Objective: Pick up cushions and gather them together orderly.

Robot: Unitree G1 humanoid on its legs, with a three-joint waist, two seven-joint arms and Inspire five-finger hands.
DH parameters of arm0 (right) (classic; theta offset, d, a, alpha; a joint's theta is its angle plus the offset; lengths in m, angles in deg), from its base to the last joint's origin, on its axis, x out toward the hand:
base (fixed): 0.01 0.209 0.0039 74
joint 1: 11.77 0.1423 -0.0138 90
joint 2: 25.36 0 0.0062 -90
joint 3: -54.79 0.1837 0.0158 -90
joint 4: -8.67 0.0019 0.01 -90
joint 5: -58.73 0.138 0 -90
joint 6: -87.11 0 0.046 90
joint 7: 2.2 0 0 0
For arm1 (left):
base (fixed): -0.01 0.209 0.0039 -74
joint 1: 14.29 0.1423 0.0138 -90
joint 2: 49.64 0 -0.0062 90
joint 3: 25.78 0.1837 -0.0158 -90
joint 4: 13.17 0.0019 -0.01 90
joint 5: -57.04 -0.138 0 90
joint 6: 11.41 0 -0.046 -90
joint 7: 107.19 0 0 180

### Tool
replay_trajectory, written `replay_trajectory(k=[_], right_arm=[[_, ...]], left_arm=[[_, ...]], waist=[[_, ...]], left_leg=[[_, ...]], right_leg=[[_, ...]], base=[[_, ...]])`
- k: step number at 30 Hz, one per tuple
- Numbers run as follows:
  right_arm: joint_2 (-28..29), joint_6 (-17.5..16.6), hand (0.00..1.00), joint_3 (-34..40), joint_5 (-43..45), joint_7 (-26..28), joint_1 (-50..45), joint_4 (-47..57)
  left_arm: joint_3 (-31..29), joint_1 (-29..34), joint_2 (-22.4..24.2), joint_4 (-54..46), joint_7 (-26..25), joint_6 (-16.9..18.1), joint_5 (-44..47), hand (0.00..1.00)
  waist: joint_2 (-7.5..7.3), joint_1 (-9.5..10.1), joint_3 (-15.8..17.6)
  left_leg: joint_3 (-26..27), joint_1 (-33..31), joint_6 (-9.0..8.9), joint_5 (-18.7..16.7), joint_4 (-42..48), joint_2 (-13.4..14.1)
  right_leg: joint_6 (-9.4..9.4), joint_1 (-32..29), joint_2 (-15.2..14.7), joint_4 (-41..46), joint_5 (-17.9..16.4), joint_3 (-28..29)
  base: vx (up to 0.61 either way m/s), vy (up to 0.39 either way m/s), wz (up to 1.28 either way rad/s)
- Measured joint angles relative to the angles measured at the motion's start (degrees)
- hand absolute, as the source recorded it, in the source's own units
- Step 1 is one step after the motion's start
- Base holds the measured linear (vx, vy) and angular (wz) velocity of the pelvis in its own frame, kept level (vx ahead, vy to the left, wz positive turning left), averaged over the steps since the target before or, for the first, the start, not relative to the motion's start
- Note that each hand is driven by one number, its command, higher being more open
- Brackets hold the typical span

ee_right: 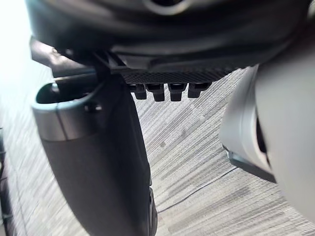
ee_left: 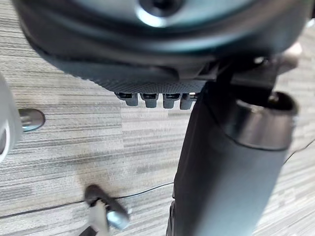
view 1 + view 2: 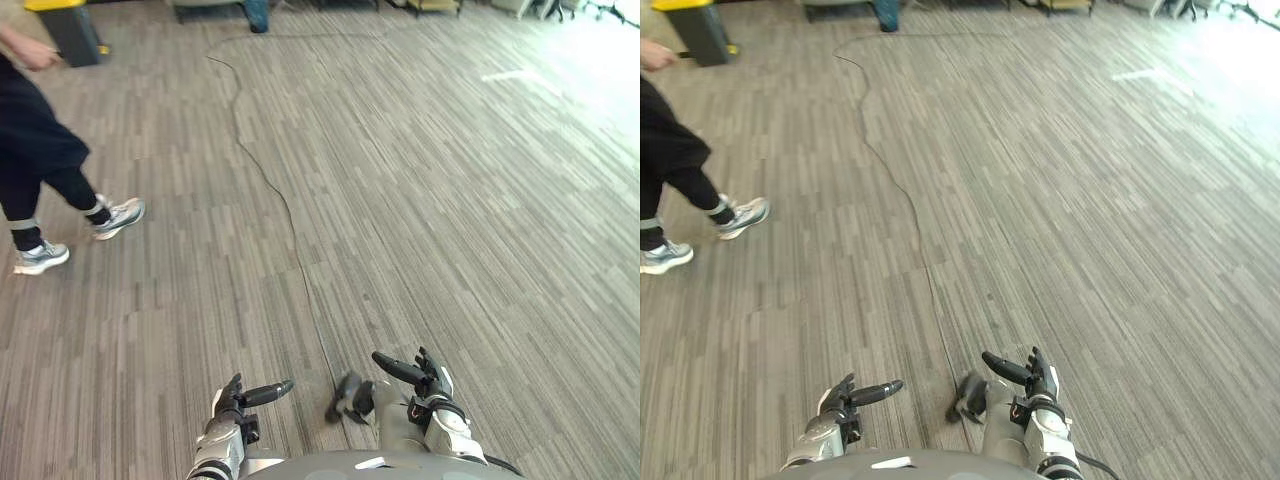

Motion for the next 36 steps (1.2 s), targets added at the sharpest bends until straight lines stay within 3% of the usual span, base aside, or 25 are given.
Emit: replay_trajectory(k=[2,3,4,6,8,10,13,15,17,18,19,20,21,22,23,24,25,27,29,30,31,33,34,35,36], right_arm=[[-1.39,1.15,1.0,0.24,-0.07,-0.14,-0.29,-0.63],[-2.12,1.32,1.0,-0.04,-0.32,-0.23,-0.19,-0.85],[-2.33,1.38,1.0,-0.62,-0.32,-0.46,0.0,-1.1],[-2.6,1.69,1.0,-2.63,-0.21,-0.64,0.35,-2.4],[-2.84,2.16,1.0,-3.93,0.29,-1.0,-0.24,-2.59],[-3.01,2.21,1.0,-3.92,0.3,-1.59,-0.76,-3.18],[-3.07,2.23,1.0,-4.79,0.28,-1.8,-1.16,-3.49],[-3.15,2.3,1.0,-6.73,0.28,-1.96,-1.43,-3.85],[-2.98,2.33,1.0,-6.87,0.27,-2.08,-1.58,-4.63],[-2.12,2.54,1.0,-6.87,0.23,-2.38,-2.8,-4.76],[-1.58,2.48,1.0,-6.93,0.21,-2.36,-4.23,-4.71],[-1.03,2.51,1.0,-7.13,0.2,-2.33,-4.84,-4.73],[-0.46,2.62,1.0,-7.09,0.1,-2.18,-5.21,-4.54],[-0.75,2.63,1.0,-7.25,-0.04,-1.6,-5.23,-4.52],[-1.15,2.61,1.0,-7.23,-0.14,-1.37,-5.31,-4.5],[-1.86,2.39,1.0,-7.12,-0.03,-1.47,-4.5,-4.37],[-2.41,1.97,1.0,-7.29,-0.28,-1.43,-4.57,-3.52],[-2.7,1.38,1.0,-7.44,-0.64,-1.38,-4.66,-2.7],[-2.44,0.34,1.0,-6.36,-0.94,-1.39,-4.18,-1.55],[-2.63,0.44,1.0,-5.85,-0.91,-1.5,-3.24,-1.99],[-2.58,0.44,1.0,-5.19,-0.87,-1.47,-2.87,-2.02],[-2.37,0.59,1.0,-4.17,-0.87,-1.42,-2.39,-2.25],[-2.54,0.81,1.0,-2.98,-0.85,-1.33,-2.09,-2.42],[-2.59,0.81,1.0,-2.42,-0.87,-1.28,-2.02,-2.32],[-2.73,0.69,1.0,-1.91,-0.88,-1.26,-1.76,-2.29]], left_arm=[[-0.11,-0.21,1.42,-0.35,0.14,-0.03,-0.43,1.0],[-0.87,-0.22,2.04,-1.83,0.18,-0.1,-0.49,1.0],[-1.49,-0.27,1.99,-3.12,0.1,-0.12,-0.47,1.0],[-2.54,-0.17,1.3,-4.52,-0.14,-0.03,-0.23,1.0],[-3.4,0.11,1.41,-6.85,-0.29,1.29,0.53,1.0],[-3.8,0.12,2.08,-8.35,-0.32,2.36,1.23,1.0],[-3.99,0.04,2.77,-8.81,-0.34,3.15,1.66,1.0],[-3.94,-0.04,2.82,-9.04,-0.23,3.6,2.39,1.0],[-3.94,0.05,2.67,-8.76,-0.42,3.58,2.82,1.0],[-3.91,0.09,2.0,-8.51,-0.49,3.14,2.83,1.0],[-4.1,0.08,1.32,-7.73,-0.63,2.72,2.83,1.0],[-5.08,-0.26,0.98,-6.87,-0.81,2.73,2.82,1.0],[-5.69,-0.87,0.45,-5.75,-1.34,2.55,2.81,1.0],[-5.59,-1.48,-0.16,-4.44,-1.63,2.27,2.81,1.0],[-5.5,-1.66,-0.56,-3.22,-2.13,1.72,2.82,1.0],[-5.38,-1.29,-0.82,-1.99,-2.71,1.35,2.79,1.0],[-4.94,-0.9,-0.78,-1.87,-2.91,1.3,2.79,1.0],[-4.85,-0.57,-0.69,-1.87,-2.97,1.3,2.79,1.0],[-4.59,-0.59,-1.1,-1.64,-3.06,1.27,2.8,1.0],[-2.99,-0.55,-1.34,-0.65,-3.18,0.9,2.79,1.0],[-0.98,-0.52,-1.49,0.17,-3.05,0.49,2.75,1.0],[0.55,-0.38,-1.48,0.42,-2.65,0.33,2.51,1.0],[1.35,-0.1,-1.29,0.6,-1.98,0.28,2.0,1.0],[1.24,-0.24,-0.67,0.58,-1.74,0.29,1.95,1.0],[1.2,-0.4,-0.2,0.53,-1.6,0.42,1.93,1.0]], waist=[[1.85,-0.39,0.36],[3.26,-0.18,1.11],[3.9,0.2,1.66],[3.18,0.48,2.21],[2.26,0.92,2.65],[2.09,2.16,2.64],[1.83,2.93,2.49],[1.22,3.68,1.88],[0.64,3.96,1.24],[-0.74,4.52,-0.58],[-2.98,4.7,-2.69],[-3.86,4.7,-3.34],[-4.99,4.68,-3.54],[-5.67,4.5,-3.32],[-5.16,3.99,-2.84],[-4.37,3.26,-2.25],[-3.22,3.03,-1.99],[-2.5,2.98,-1.89],[-2.45,2.76,-1.56],[-2.17,2.21,-0.9],[-2.1,1.46,-0.61],[-2.58,0.39,-0.38],[-2.67,-0.44,-0.19],[-1.88,-0.47,0.13],[-1.14,-0.26,0.47]], left_leg=[[-4.4,-3.92,-2.55,2.84,15.0,4.06],[-10.33,-12.4,-3.98,6.75,35.23,8.09],[-12.5,-18.37,-3.81,6.36,47.94,9.85],[-13.48,-24.83,-2.75,3.76,55.36,9.8],[-13.4,-31.35,0.39,1.4,51.06,8.9],[-13.66,-35.56,3.75,-0.44,39.5,7.89],[-18.31,-37.96,3.13,-0.03,19.53,4.94],[-22.45,-39.42,0.93,1.43,8.83,3.43],[-22.85,-39.24,1.11,4.12,8.06,3.02],[-22.11,-39.13,0.43,6.58,11.2,1.48],[-21.4,-39.43,1.14,6.89,14.22,-0.35],[-20.32,-39.38,3.51,6.81,16.53,-1.55],[-17.82,-37.73,4.94,4.25,17.82,-2.16],[-15.81,-35.2,6.32,2.26,17.57,-3.12],[-14.72,-32.19,7.22,0.68,16.79,-3.71],[-13.75,-26.91,7.99,-0.25,14.52,-4.07],[-12.43,-22.47,8.24,-0.42,11.38,-3.98],[-11.66,-18.56,8.5,-0.71,7.79,-3.87],[-10.16,-13.15,7.87,-1.34,1.81,-3.92],[-9.35,-9.71,7.87,-1.34,-1.29,-3.98],[-9.13,-7.0,7.87,-1.34,-3.81,-4.28],[-9.59,-4.63,7.86,-1.34,-6.15,-5.15],[-11.47,-1.8,7.72,-1.43,-7.91,-5.46],[-11.87,-1.03,7.73,-1.41,-7.64,-5.14],[-11.98,-0.77,7.48,-1.23,-6.34,-4.57]], right_leg=[[0.72,3.8,1.86,-0.3,-2.98,0.54],[1.37,7.38,5.08,-2.8,-3.64,2.05],[1.23,10.07,7.53,-4.78,-3.84,4.34],[0.44,14.64,9.19,-7.42,-4.37,7.82],[1.64,20.17,10.12,-11.88,-4.57,11.85],[3.62,24.08,10.42,-14.21,-5.07,16.03],[6.01,27.44,10.33,-16.15,-6.39,20.75],[8.49,28.77,10.1,-16.25,-8.69,25.27],[10.12,30.66,9.29,-16.13,-11.12,28.58],[11.91,32.16,7.22,-16.31,-12.58,31.2],[13.61,31.87,4.85,-15.13,-13.48,33.26],[13.88,30.63,3.44,-11.36,-13.44,34.68],[15.54,26.55,1.6,-1.51,-12.34,36.26],[17.99,20.97,0.04,11.2,-7.55,37.22],[19.08,16.15,-0.9,21.52,-4.6,37.4],[18.87,12.65,-1.53,28.94,-4.62,35.04],[18.24,9.69,-2.13,30.9,-4.97,31.59],[17.56,6.62,-2.15,30.67,-5.38,27.9],[16.32,-1.07,-1.11,23.4,-6.06,19.85],[14.84,-2.11,0.0,13.04,-5.66,15.1],[13.49,-2.38,1.22,1.7,-3.23,12.13],[13.28,-2.37,2.07,-9.86,1.5,11.67],[8.77,-1.52,2.57,-11.4,10.9,12.79],[6.8,-1.96,2.79,-8.88,9.03,12.82],[6.25,-2.36,2.74,-5.52,5.85,12.77]], base=[[0.63,-0.222,-0.27],[0.38,-0.113,-0.88],[0.55,-0.125,-1.22],[0.42,-0.021,-1.19],[0.33,0.056,-1.07],[0.4,0.169,-0.97],[0.37,0.209,-0.82],[0.47,0.298,-0.92],[0.52,0.326,-0.92],[0.77,0.446,-1.06],[0.78,0.448,-0.96],[0.74,0.456,-0.84],[0.48,0.321,-0.76],[0.57,0.374,-0.69],[0.41,0.239,-0.61],[0.58,0.34,-0.59],[0.56,0.288,-0.57],[0.47,0.177,-0.38],[0.45,0.063,-0.34],[0.45,0.012,-0.23],[0.46,-0.006,-0.06],[0.48,-0.113,0.27],[0.62,-0.21,0.38],[0.55,-0.192,0.31],[0.45,-0.155,0.05]])
